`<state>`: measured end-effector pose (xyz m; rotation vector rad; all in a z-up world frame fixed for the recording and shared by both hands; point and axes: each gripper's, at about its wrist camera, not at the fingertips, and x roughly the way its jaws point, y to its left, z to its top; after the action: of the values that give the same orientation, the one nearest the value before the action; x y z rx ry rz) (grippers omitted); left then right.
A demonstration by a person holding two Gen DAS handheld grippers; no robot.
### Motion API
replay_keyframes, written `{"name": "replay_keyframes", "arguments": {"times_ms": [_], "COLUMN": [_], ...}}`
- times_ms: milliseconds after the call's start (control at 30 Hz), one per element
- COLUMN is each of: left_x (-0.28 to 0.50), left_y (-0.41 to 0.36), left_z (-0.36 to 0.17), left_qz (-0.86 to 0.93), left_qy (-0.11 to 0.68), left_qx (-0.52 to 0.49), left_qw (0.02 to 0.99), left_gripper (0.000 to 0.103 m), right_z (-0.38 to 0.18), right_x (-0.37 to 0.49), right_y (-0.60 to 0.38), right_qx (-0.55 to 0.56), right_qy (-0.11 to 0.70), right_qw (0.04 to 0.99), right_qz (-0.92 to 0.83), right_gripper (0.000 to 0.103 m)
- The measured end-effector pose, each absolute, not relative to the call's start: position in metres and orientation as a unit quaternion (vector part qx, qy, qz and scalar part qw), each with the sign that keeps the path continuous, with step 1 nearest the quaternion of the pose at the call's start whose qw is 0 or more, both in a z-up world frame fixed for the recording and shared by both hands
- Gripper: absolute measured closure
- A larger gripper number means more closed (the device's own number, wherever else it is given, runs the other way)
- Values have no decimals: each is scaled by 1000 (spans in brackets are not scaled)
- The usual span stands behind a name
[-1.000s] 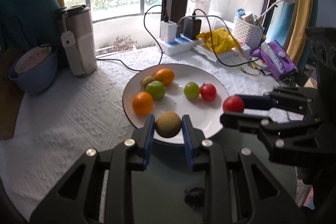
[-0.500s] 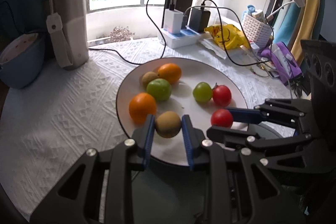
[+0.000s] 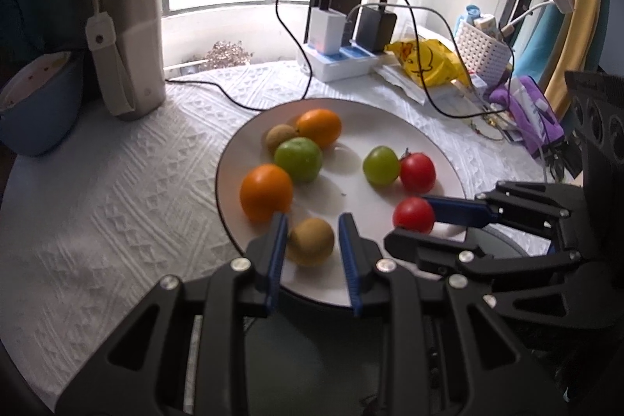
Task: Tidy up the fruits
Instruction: 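Open the left tool over the plate while the right tool releases the tomato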
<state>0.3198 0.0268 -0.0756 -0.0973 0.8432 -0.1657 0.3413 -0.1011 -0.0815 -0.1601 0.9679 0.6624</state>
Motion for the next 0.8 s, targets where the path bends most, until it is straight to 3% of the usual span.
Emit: {"name": "replay_keyframes", "arguments": {"times_ms": [633,800], "left_x": [280,267], "left_y": [19,17], "left_z": [-35,-26], "left_qz": [-75,-76], "left_qy": [362,353], "left_qx": [-39,-37], "left_qw": [928,932], "left_gripper": [72,64], "right_z": [-42,-31], "right_x": [306,293], "right_y": [-116,-118], "right_qx": [-76,-76], "right_qy": [418,407], "right_qw": [854,859], "right_qz": [300,301], "right_gripper": [64,64]}}
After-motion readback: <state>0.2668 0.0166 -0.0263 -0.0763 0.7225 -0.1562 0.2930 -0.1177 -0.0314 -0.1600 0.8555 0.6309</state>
